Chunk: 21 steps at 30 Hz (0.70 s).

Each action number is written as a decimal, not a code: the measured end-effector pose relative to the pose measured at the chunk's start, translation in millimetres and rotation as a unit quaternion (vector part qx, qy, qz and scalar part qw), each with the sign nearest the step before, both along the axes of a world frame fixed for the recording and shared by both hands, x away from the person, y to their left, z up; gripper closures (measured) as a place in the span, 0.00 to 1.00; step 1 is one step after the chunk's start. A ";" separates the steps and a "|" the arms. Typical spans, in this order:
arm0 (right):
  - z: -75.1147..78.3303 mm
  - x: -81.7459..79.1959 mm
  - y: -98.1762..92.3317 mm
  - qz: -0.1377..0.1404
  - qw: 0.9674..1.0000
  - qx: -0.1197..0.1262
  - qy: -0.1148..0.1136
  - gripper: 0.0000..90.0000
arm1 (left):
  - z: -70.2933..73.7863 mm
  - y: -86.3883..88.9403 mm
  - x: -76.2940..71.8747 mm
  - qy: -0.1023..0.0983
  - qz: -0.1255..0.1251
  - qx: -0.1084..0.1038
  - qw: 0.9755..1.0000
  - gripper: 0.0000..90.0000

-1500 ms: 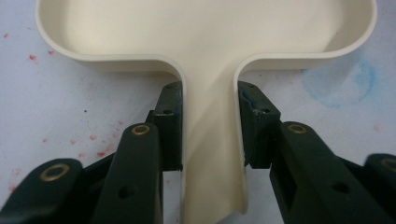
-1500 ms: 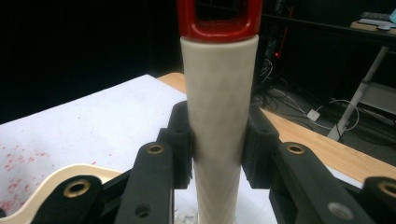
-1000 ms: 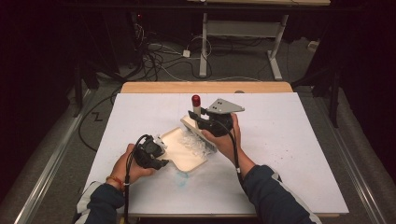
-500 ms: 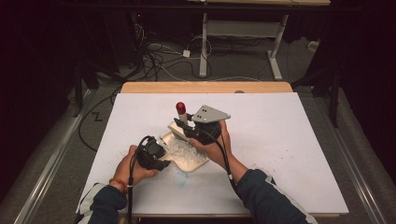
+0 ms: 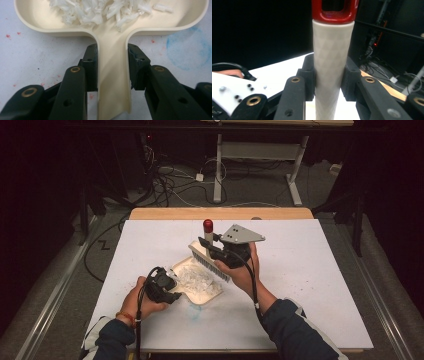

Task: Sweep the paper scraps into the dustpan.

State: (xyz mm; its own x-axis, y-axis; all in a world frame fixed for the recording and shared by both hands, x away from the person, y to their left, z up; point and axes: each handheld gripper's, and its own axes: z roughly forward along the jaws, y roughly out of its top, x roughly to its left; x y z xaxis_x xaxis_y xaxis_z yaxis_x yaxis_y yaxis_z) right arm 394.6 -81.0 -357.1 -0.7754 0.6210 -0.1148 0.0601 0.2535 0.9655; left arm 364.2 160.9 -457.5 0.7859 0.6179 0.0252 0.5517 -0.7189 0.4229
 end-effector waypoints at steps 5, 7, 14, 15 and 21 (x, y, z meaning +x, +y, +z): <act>0.1 -1.2 -17.5 -0.021 1.000 -0.005 -0.008 0.78 | -1.4 4.8 -1.9 -0.004 0.002 -0.002 1.000 0.70; -0.8 -1.7 -25.9 -0.032 0.999 -0.011 -0.008 0.78 | -2.4 6.4 -3.4 -0.007 0.003 -0.005 1.000 0.70; -12.7 -1.6 -51.4 -0.054 0.998 -0.037 0.005 0.78 | -3.7 10.9 -6.1 -0.009 0.005 -0.013 1.000 0.70; -15.6 -0.8 -52.5 -0.056 0.998 -0.038 0.008 0.78 | -3.8 10.7 -6.3 -0.009 0.006 -0.013 1.000 0.70; -22.8 3.3 -48.3 -0.055 0.997 -0.053 0.012 0.78 | -3.8 9.9 -6.3 -0.009 0.007 -0.011 1.000 0.70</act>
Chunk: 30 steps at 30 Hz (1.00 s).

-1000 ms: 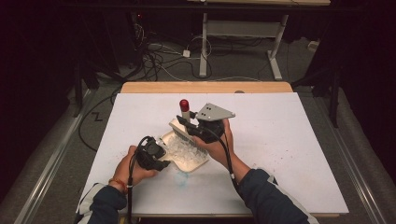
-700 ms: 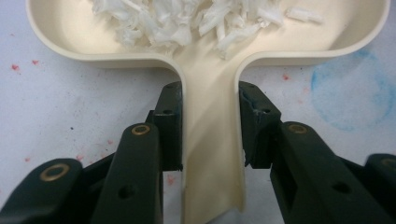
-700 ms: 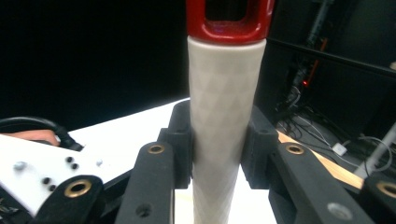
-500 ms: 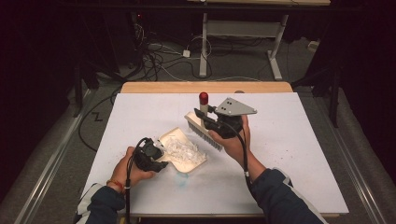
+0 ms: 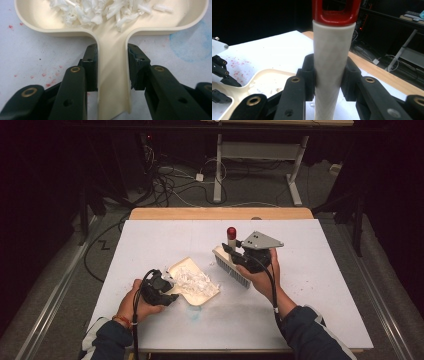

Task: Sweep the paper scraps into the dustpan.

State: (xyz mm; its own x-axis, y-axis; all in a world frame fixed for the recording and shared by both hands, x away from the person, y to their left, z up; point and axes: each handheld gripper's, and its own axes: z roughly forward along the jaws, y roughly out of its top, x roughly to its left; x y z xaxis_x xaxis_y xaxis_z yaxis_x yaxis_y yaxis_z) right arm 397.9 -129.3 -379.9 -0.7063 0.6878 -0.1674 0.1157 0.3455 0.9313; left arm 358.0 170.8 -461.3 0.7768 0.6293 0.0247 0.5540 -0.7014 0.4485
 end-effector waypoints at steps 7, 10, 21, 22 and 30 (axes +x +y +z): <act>14.1 2.3 -5.3 -0.006 1.000 0.013 -0.010 0.78 | 0.1 0.2 0.4 0.001 -0.001 0.000 1.000 0.70; 21.3 6.5 -4.4 -0.017 1.000 0.015 -0.020 0.78 | 0.1 0.5 0.5 0.002 -0.001 -0.002 1.000 0.70; -0.8 35.4 14.8 -0.054 0.997 -0.041 -0.034 0.78 | 0.0 0.2 0.8 0.002 -0.001 -0.001 1.000 0.70; -3.6 36.4 17.4 -0.050 0.997 -0.037 -0.035 0.78 | 0.0 0.3 0.8 0.002 -0.002 0.000 1.000 0.70; -5.7 7.4 44.0 0.031 0.999 -0.038 -0.013 0.77 | 0.8 -1.2 -0.6 -0.001 -0.002 0.005 1.000 0.70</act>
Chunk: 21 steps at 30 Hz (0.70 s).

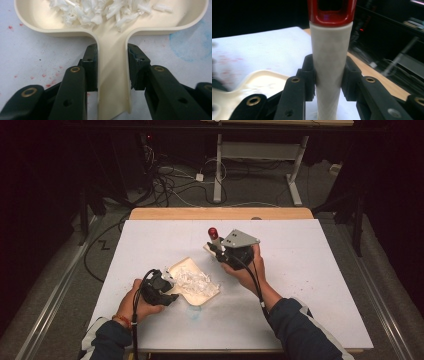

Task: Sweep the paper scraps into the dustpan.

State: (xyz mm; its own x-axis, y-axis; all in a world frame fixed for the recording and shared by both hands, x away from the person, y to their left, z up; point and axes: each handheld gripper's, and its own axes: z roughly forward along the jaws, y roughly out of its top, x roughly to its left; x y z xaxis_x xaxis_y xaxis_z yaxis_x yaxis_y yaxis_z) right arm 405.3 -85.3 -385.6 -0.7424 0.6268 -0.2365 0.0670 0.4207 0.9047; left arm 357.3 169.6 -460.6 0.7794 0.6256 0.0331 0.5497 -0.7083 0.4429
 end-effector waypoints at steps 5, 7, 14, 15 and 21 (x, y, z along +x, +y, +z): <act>3.6 -21.9 11.3 0.048 0.999 0.016 0.018 0.78 | 0.2 -0.6 -1.3 0.000 0.002 0.002 1.000 0.70; 5.4 -28.3 14.4 0.057 0.998 0.014 0.019 0.78 | 0.2 -0.5 -1.8 0.000 0.002 0.002 1.000 0.70; 17.9 -36.8 10.1 0.066 0.997 0.032 0.007 0.78 | 0.2 0.8 -4.0 0.000 0.000 0.002 1.000 0.70; 20.3 -37.9 8.6 0.062 0.998 0.034 0.001 0.78 | -0.1 0.8 -4.5 0.000 0.002 0.000 1.000 0.70; 30.2 -38.9 -8.5 0.044 0.998 0.043 -0.006 0.78 | -0.2 1.8 -6.8 -0.001 0.003 0.001 1.000 0.70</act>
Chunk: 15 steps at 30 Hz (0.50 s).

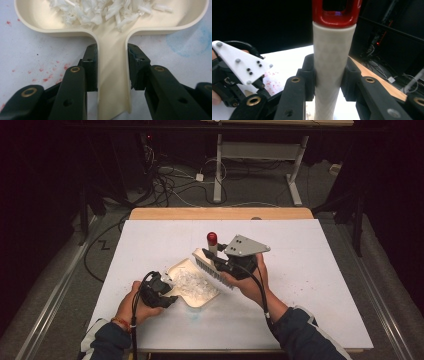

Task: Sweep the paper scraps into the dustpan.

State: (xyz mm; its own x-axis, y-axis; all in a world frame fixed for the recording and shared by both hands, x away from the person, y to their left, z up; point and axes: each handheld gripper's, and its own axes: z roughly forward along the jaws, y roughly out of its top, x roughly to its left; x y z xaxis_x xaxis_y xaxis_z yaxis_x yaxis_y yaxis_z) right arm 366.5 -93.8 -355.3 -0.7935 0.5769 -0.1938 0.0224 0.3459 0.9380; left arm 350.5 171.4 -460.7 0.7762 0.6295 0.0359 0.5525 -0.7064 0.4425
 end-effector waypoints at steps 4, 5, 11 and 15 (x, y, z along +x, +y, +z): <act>-0.3 0.2 -16.3 -0.007 1.000 0.003 0.010 0.78 | 0.0 0.2 -0.9 0.001 0.000 0.000 1.000 0.70; -0.5 -0.9 -20.1 -0.008 1.000 0.002 0.013 0.78 | 0.2 0.1 -1.3 0.001 0.000 0.001 1.000 0.70; -1.1 -11.5 -45.3 -0.010 1.000 -0.015 0.021 0.78 | 0.8 0.3 -2.9 0.002 0.000 0.005 1.000 0.70; -0.3 -20.1 -65.6 -0.021 0.999 -0.027 0.018 0.78 | 1.2 0.6 -5.5 0.003 -0.002 0.009 1.000 0.70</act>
State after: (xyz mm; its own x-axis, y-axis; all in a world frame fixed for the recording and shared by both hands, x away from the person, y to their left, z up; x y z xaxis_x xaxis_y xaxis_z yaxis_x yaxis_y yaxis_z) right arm 346.4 -159.4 -355.6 -0.7753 0.6001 -0.1970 0.0723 0.3941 0.9162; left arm 345.1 172.0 -459.5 0.7788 0.6258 0.0429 0.5521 -0.7164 0.4265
